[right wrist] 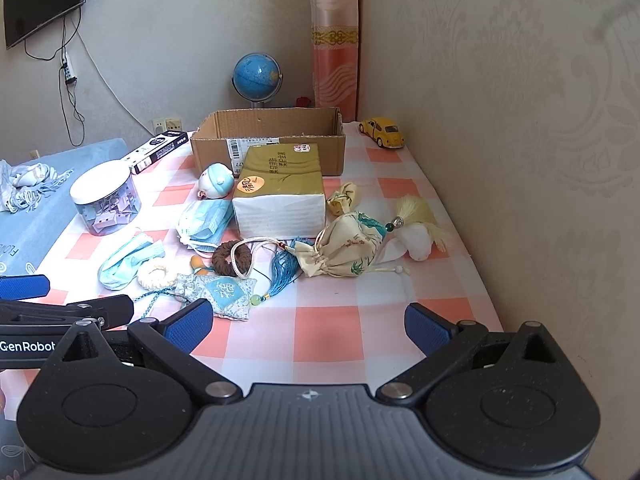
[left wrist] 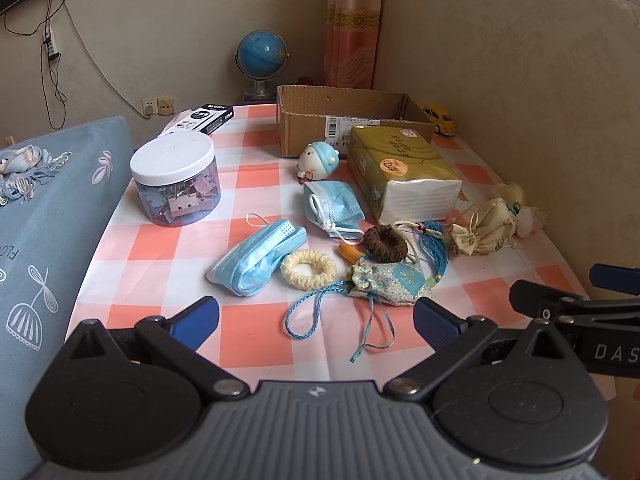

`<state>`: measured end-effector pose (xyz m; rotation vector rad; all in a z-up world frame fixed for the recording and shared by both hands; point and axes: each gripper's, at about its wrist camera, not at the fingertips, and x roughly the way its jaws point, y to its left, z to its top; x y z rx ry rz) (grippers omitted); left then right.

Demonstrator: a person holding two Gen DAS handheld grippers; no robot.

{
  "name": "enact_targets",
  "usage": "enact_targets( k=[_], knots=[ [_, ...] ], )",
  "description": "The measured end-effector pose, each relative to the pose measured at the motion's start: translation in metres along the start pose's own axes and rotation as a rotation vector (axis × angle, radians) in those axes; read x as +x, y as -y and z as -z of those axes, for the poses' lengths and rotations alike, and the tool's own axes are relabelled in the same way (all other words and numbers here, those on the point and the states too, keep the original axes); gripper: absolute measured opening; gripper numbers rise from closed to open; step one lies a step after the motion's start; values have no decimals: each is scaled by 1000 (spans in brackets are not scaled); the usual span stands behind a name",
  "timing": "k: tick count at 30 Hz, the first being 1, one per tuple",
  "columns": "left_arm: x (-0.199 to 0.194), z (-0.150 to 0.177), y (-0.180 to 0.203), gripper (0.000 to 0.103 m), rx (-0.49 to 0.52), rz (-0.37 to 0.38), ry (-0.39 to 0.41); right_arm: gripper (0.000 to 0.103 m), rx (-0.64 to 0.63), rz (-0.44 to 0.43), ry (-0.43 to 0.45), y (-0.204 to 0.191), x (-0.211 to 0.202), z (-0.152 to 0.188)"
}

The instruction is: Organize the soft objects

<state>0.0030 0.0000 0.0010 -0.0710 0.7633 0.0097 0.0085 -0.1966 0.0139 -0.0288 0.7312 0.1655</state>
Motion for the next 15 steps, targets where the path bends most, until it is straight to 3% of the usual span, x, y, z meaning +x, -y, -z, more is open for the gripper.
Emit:
enact_targets(
  k=[15],
  knots=[
    [-1,-1,0,103,-2,-1,3,103,-3,2,2,0,-1,-1]
  ],
)
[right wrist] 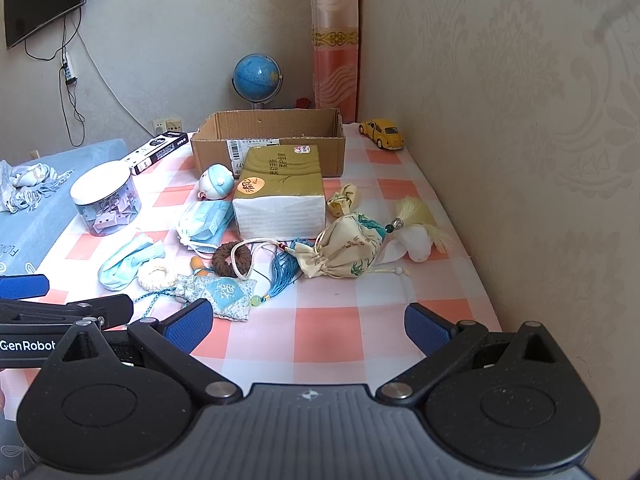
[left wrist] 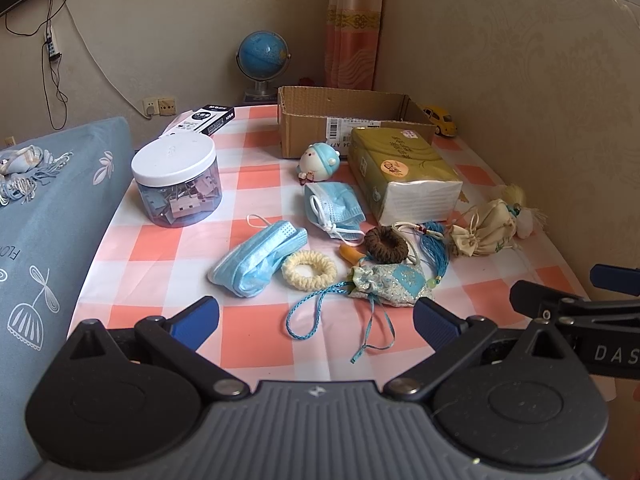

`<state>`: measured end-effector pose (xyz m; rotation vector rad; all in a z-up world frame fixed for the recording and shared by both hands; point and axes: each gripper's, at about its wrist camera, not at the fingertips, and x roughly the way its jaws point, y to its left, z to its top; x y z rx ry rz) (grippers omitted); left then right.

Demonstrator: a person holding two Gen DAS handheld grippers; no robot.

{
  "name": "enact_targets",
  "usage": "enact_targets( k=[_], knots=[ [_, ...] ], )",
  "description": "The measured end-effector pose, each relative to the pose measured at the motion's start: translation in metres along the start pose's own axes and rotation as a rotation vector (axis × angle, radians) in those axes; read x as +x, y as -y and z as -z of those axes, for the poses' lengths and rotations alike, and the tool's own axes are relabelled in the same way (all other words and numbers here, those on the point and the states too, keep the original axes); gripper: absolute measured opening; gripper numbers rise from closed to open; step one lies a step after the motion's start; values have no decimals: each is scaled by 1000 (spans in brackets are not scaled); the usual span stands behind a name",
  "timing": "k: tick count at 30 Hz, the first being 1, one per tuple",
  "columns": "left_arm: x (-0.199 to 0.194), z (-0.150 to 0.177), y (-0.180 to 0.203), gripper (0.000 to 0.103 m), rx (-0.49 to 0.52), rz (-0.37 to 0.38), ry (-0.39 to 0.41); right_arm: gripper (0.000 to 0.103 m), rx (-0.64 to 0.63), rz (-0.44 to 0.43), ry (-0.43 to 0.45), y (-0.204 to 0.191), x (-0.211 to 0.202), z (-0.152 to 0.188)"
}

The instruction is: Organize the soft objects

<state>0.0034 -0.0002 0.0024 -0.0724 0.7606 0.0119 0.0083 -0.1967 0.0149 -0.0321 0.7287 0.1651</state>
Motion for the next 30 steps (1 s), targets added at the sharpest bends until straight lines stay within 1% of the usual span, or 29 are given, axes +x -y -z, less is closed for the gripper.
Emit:
enact_targets(
  k=[19,30],
  knots=[
    [1,-2,-3,102,-3,9,0,103,-16,-1,5,-3,0,-4],
    [12,-7,-4,102,33,25,-9,103,-51,-14,6,-5,8,-7]
  ],
)
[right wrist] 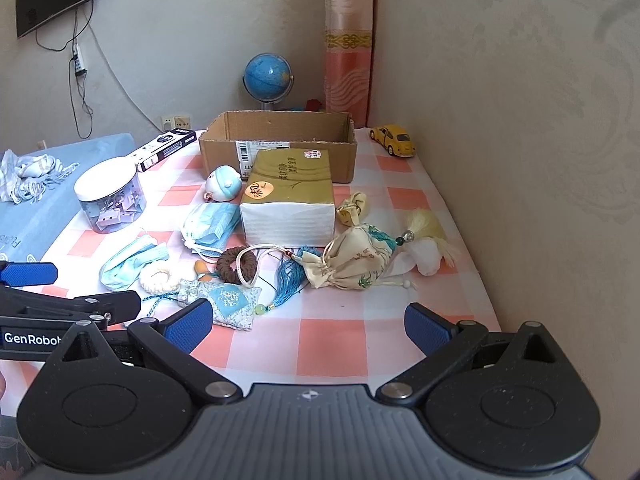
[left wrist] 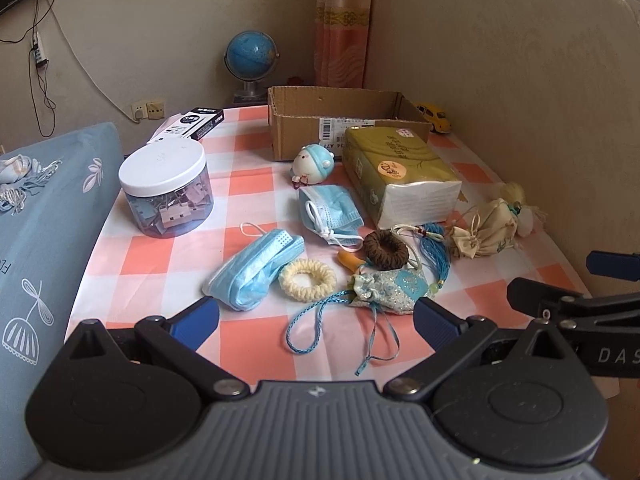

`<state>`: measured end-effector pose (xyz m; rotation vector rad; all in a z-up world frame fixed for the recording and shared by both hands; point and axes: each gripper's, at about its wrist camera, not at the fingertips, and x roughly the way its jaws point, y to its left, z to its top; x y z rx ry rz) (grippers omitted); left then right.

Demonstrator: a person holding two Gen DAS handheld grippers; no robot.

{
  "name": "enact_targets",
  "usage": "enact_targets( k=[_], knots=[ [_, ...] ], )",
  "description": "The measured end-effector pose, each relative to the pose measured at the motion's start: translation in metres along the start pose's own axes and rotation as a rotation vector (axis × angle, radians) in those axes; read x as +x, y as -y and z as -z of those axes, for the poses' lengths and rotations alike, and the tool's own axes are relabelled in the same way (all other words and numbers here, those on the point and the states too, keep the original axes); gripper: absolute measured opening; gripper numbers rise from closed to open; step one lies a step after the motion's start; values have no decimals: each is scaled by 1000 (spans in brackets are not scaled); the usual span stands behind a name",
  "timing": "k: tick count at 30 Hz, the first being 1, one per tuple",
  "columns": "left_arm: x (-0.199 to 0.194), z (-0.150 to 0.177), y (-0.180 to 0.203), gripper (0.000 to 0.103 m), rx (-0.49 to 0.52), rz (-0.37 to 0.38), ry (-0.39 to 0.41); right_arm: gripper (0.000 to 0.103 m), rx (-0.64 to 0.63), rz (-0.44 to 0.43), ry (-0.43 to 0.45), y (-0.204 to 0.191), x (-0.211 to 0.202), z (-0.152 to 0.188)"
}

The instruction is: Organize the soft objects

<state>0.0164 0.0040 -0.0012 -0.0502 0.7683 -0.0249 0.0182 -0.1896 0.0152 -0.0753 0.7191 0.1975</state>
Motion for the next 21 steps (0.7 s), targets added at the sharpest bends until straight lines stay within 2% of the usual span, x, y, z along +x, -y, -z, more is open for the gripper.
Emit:
enact_targets(
  k=[21],
  knots=[
    [31,-8,-15,102,63,56,-25,103,-49,-39,-23,6,32,-5]
  ],
)
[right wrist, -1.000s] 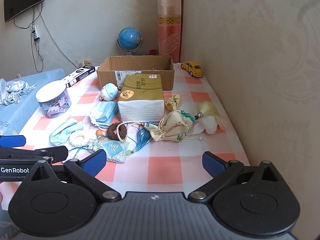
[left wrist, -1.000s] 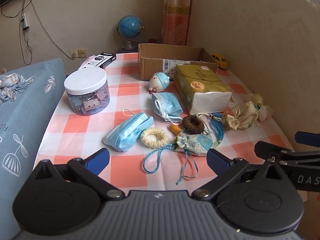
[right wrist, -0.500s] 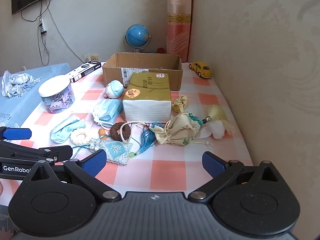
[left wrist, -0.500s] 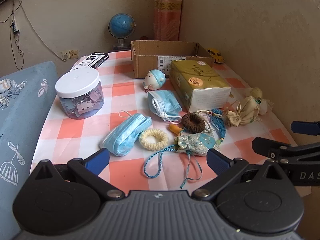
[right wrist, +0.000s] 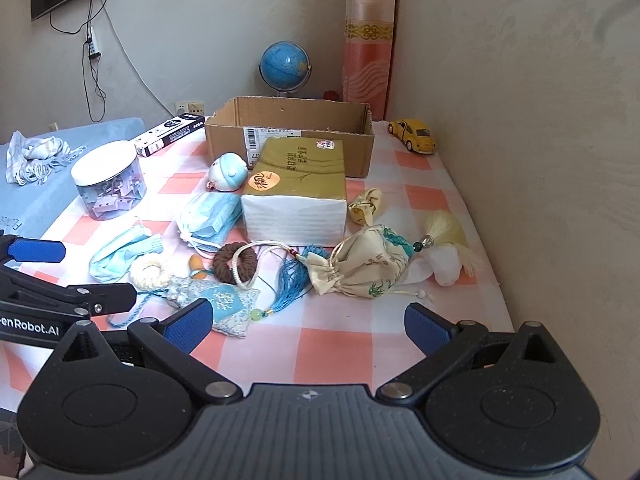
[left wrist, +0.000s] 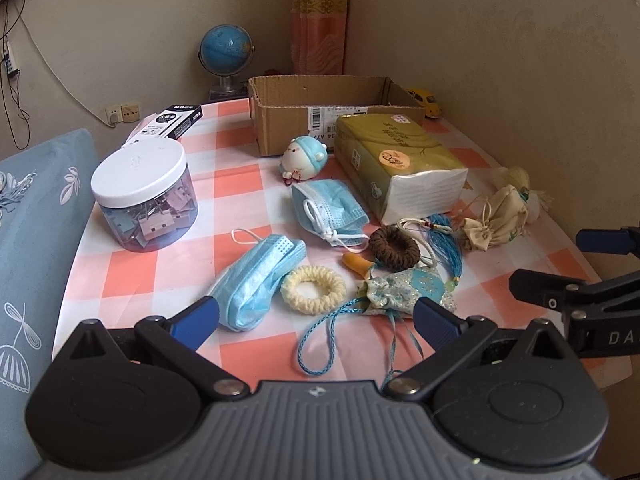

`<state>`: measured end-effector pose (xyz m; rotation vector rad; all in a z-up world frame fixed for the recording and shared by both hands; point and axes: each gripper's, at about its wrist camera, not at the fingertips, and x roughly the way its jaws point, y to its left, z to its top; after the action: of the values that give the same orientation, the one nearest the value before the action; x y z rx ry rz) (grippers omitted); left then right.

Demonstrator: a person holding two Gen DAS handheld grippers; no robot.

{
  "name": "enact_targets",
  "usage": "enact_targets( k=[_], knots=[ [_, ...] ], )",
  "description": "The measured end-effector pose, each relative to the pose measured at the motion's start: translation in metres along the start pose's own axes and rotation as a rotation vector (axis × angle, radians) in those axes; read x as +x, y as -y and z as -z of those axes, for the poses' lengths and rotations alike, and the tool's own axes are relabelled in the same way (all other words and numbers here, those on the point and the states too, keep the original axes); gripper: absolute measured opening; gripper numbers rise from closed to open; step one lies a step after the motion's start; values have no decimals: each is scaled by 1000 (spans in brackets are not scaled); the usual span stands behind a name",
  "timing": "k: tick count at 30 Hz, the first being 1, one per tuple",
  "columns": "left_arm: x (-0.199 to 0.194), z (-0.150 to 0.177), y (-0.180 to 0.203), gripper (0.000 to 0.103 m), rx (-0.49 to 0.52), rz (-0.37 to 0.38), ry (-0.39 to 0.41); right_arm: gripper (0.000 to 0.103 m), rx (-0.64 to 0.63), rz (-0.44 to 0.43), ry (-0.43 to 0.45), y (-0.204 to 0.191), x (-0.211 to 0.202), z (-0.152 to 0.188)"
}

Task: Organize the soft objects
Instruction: 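Move the right tool toward the cream sachet while the left tool approaches the blue face mask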

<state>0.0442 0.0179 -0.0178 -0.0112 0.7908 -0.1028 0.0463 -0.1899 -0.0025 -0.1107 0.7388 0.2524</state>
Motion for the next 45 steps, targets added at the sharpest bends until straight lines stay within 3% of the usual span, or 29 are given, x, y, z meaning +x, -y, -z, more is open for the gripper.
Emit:
enact_targets(
  k=[12,23,40,45],
  knots=[
    [22,-6,-13,103,-10,6,-21,103,-24,-23,54,17,29,-25],
    [34,-13,-26,102,-34,-8,-18,103,-56,-43,47,18,68,-51],
    [28,-6,-24,102,-21,-5,-26,103,-26,-84,-51,21,49,-4],
    [28,-6,-23,102,-4,-6,-27,103,1,-54,-91,29,54,13]
  ],
)
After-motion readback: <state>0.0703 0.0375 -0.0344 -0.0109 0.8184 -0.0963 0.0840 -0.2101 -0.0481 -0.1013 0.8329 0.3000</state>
